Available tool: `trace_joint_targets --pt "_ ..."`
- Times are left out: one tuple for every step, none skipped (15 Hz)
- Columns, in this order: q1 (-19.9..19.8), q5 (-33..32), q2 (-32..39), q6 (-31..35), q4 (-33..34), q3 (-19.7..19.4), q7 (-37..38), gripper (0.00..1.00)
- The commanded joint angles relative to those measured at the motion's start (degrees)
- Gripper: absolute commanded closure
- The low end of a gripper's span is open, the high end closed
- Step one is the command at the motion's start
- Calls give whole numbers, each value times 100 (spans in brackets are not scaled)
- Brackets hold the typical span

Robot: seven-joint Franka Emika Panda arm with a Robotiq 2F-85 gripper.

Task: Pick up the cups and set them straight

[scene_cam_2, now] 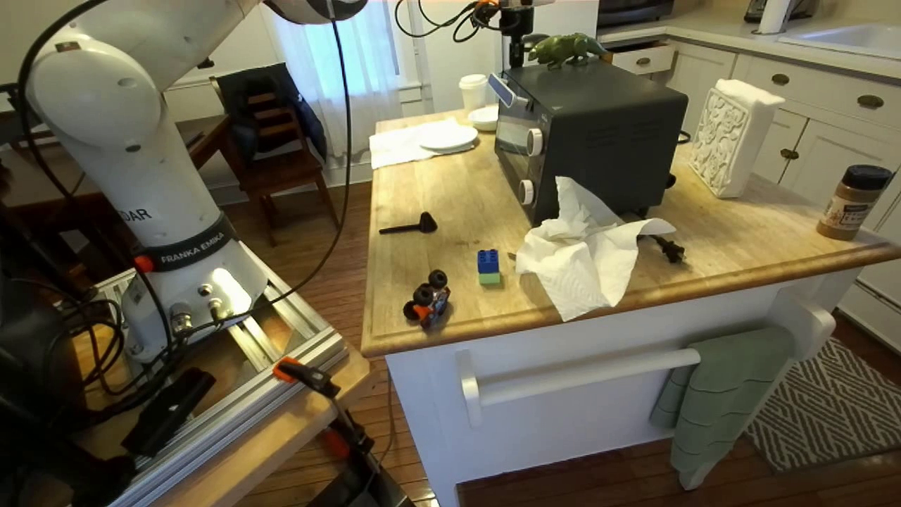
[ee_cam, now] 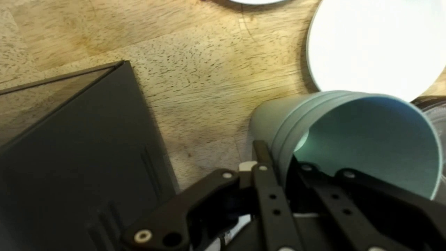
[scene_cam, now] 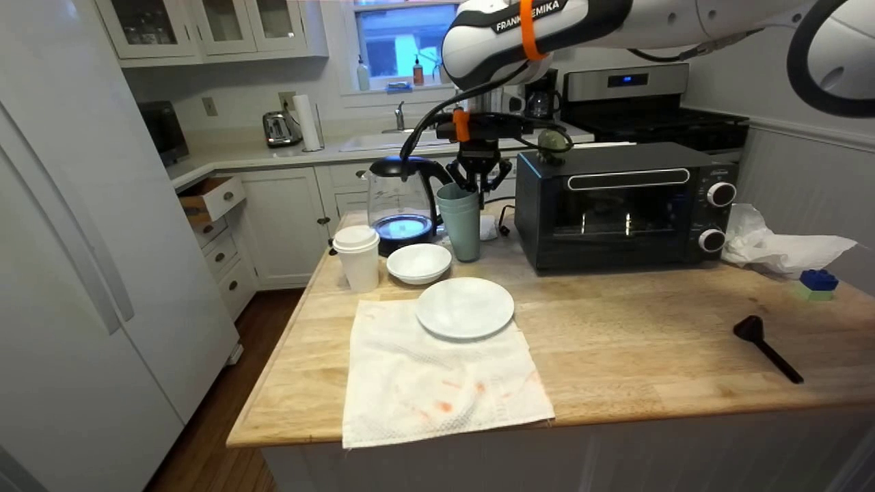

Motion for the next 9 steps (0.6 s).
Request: trace_joint_targets --pt "-147 344 292 -8 533 138 515 98" --pt "-177 404 325 36 579 163 616 98" --pt "-195 442 364 64 616 169 712 98" --pt "-202 454 396 103 645 163 784 98" --pt "-211 463 427 144 678 164 843 98" --pt "-214 459 467 219 718 161 891 98" --pt "-215 452 492 222 731 170 910 98" --pt "-213 436 514 248 743 168 923 98" --pt "-210 429 521 212 740 178 905 71"
